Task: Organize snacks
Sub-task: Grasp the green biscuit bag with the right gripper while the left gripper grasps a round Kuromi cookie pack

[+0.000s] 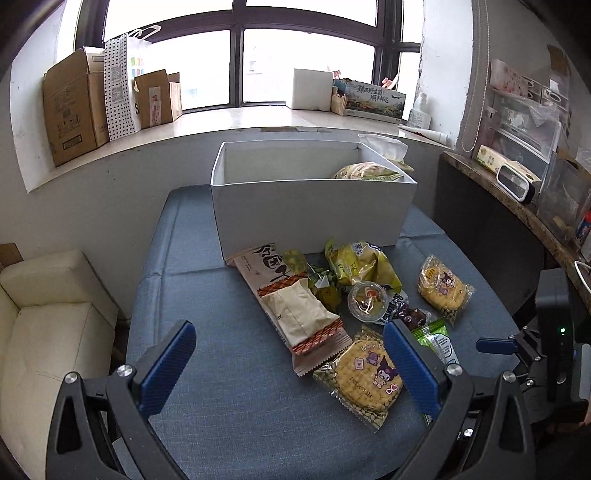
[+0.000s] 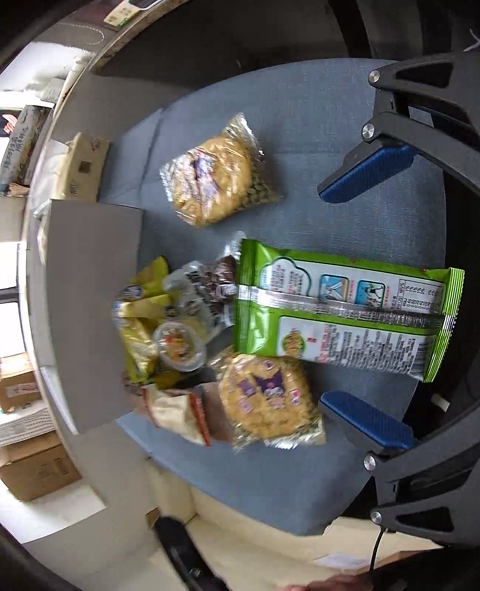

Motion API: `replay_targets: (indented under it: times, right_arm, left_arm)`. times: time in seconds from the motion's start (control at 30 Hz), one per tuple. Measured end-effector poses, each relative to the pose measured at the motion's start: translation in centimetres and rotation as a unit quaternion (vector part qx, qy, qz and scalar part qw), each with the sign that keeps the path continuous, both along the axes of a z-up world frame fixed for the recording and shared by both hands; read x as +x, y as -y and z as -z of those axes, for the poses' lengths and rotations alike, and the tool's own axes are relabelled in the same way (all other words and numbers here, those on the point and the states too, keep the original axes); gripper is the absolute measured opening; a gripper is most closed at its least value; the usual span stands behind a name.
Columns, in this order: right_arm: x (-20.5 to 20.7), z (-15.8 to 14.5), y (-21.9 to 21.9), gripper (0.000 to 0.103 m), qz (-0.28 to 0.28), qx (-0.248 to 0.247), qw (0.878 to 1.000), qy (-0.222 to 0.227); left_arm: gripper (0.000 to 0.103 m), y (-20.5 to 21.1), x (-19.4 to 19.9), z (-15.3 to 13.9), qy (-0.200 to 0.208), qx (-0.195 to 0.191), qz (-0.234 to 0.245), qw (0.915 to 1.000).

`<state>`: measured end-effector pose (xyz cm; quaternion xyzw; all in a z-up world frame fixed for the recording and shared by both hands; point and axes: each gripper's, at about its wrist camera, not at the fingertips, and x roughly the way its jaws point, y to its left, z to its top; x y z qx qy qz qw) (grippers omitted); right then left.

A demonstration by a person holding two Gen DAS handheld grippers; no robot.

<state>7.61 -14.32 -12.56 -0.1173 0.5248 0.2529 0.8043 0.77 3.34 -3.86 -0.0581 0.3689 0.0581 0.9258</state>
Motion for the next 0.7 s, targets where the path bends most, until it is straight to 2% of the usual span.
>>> replay_targets:
  times: [0.17, 0.23, 0.27, 0.33, 0.37, 0.5, 0.7]
  right_arm:
    - [-0.3, 2.0, -0.8, 0.103, -0.010, -0.045, 0.999, -0.028]
    - [-0.4, 2.7, -1.0, 0.099, -0.011, -0.061, 0.998, -0.031]
    - [-0.5, 2.6, -1.1, 0.093, -0.014, -0.062, 0.998, -0.022]
    - [-0.6, 2.3, -1.0, 0.083, -0.015, -0.057, 0.998, -0.015]
    - [-0.7, 2.2, -0.9, 0.074, -0.013, -0.054, 0.998, -0.012]
    - [-0.6, 2.0, -0.3, 0.070, -0.007, -0.033, 0.999, -0.019]
    - [0.0, 0.6, 3.1, 0.067, 0.008, 0.011, 1.000, -0.018]
  left_arm:
    - [0.103, 0.6, -0.1, 1.2, -0.016, 0.010, 0.011, 0.9997]
    - [0.103, 0.8, -0.1, 1.6, -0.021, 0.008, 0.018, 0.9996]
    - [0.103, 1.0, -0.1, 1.7, -0.024, 0.011, 0.021, 0.9994]
    - [0.103, 1.4, -0.1, 2.0, -0.026, 0.016, 0.024, 0.9992]
    - [0.103, 1.5, -0.1, 2.1, -0.028, 0.017, 0.028, 0.9990]
    - [0.103, 2.2, 0.3, 2.8, -0.041, 0.033, 0.035, 0.9980]
    - [0.103, 3.5, 0.8, 3.7, -0.056, 0.029, 0.069, 0.9956]
